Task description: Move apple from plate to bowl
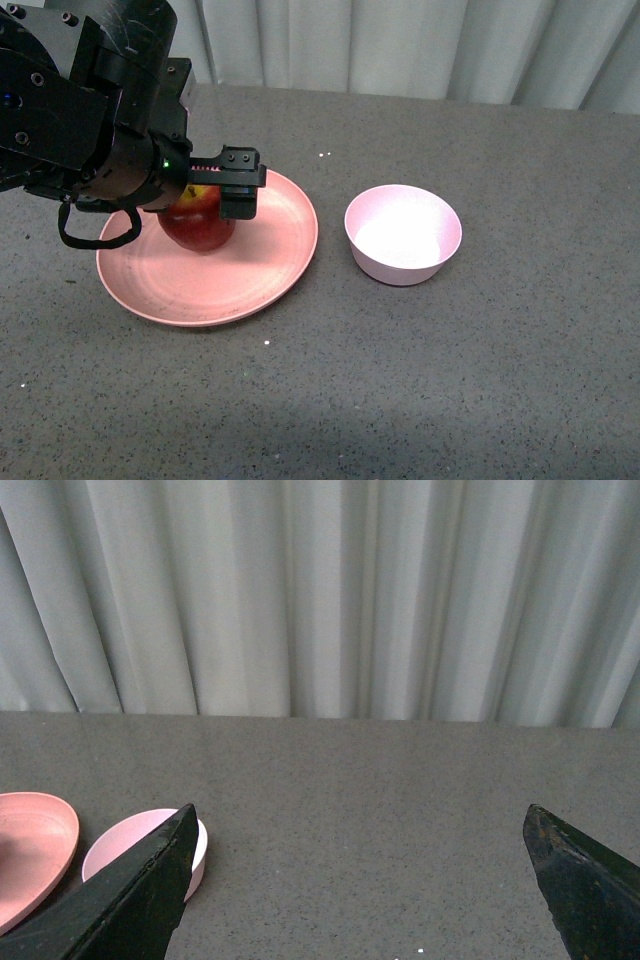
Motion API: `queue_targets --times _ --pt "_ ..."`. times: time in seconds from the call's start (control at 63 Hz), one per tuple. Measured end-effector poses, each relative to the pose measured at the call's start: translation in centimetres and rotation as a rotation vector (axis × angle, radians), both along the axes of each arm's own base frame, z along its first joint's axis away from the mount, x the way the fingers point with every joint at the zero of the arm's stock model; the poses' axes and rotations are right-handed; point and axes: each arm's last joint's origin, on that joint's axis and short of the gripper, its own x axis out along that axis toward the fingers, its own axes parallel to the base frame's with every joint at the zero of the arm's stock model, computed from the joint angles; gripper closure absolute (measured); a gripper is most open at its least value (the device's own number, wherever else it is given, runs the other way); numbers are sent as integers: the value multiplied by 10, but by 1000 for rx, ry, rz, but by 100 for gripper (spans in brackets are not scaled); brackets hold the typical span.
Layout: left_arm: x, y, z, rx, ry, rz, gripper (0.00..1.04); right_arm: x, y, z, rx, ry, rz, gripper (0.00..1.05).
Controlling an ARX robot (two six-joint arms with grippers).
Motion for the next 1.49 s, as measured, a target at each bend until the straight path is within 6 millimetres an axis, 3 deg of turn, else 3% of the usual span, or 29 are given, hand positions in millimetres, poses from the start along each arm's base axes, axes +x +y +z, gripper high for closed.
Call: queue_targets --times 0.095,0.381,0.54,0.667,0.762,0.921,1.0,1.492 --pt "0 0 0 -1 0 1 27 0 0 0 0 0 0 9" --pt "-1 -7 9 -5 -8 -22 31 0 0 0 0 0 0 9" --pt "0 -32 41 -47 -82 -95 31 0 0 0 0 0 0 9" --pt "2 -67 66 -83 -137 -181 31 0 0 0 0 0 0 9" --pt "-1 -94 71 -102 -142 -254 31 0 0 0 0 0 0 9" --pt "-5 -133 62 -97 -112 -334 31 0 0 0 0 0 0 9" --pt "-6 -142 55 -91 -96 -353 31 0 0 0 0 0 0 9" --pt "-5 -157 22 -54 -47 -377 31 0 0 0 0 0 0 9"
